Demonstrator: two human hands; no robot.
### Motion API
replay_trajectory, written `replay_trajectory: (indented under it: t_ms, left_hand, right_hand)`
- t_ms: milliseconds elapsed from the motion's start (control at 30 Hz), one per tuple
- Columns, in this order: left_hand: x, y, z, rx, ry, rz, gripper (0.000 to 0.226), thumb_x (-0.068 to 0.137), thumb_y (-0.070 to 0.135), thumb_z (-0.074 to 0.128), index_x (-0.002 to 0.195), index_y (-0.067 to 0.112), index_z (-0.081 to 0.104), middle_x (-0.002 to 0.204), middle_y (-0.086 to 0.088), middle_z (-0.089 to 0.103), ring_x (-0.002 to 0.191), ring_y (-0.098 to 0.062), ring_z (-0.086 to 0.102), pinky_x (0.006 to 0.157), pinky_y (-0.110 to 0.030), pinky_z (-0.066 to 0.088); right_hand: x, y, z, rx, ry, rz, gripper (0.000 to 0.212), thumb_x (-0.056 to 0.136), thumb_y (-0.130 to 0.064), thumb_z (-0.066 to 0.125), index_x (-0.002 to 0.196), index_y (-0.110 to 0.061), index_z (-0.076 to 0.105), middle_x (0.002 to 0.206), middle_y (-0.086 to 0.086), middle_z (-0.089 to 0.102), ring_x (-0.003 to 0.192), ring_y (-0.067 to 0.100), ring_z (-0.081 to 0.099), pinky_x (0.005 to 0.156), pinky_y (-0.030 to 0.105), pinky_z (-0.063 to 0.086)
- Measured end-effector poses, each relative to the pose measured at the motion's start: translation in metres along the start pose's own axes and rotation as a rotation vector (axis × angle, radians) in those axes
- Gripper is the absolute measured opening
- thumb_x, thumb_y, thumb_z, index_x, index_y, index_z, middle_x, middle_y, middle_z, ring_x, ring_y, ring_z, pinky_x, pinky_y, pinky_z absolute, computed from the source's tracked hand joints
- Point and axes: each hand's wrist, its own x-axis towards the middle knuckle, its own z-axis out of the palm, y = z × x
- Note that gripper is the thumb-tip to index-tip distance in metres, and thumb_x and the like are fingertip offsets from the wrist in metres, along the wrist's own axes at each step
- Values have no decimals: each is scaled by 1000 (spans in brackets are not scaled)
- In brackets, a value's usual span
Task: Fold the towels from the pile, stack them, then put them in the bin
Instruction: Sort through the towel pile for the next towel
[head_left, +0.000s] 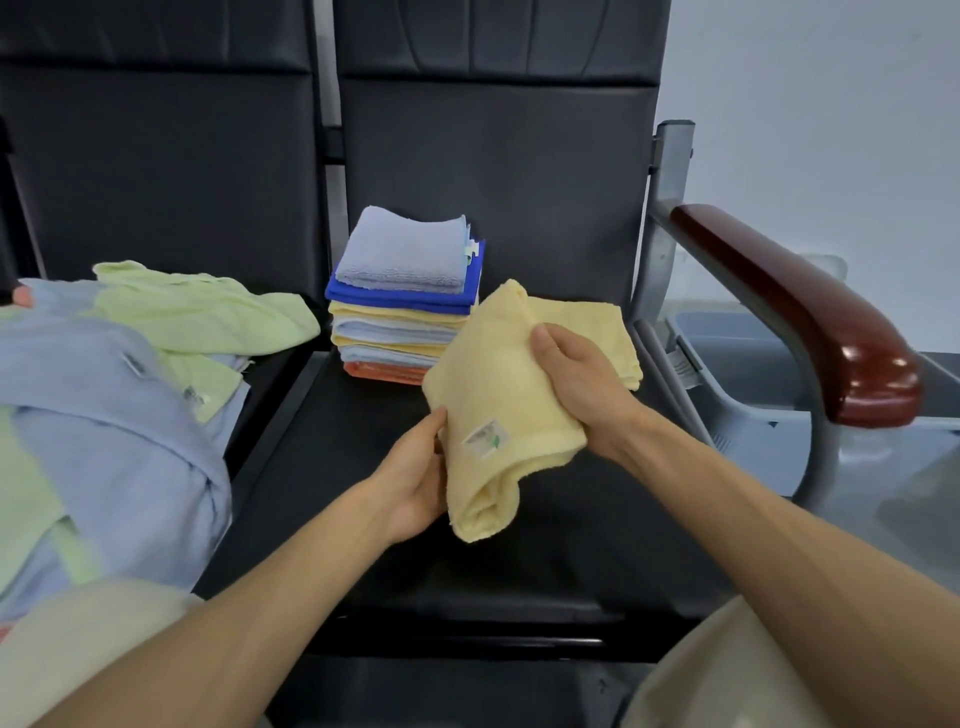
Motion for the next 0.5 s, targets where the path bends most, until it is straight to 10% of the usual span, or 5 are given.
replay_trajectory:
  t_ms: [200,500]
  left_hand:
    - [-7,25,9,24,-195,30,40,93,22,54,132,14,53,117,-13,69,100,-27,69,80,-40,55]
    - [70,74,70,889,52,468,45,100,22,47,144,20,33,138,7,45,116,-14,45,100,-33,39]
  right_hand:
    - [3,1,-29,216,109,177,20,102,-34,44,101,-22,60,113,9,67,106,29,65,94,49,52]
    - [60,24,-82,-230,259,90,20,99,-18,43,117,-25,49,108,-4,58,94,14,57,83,34,46]
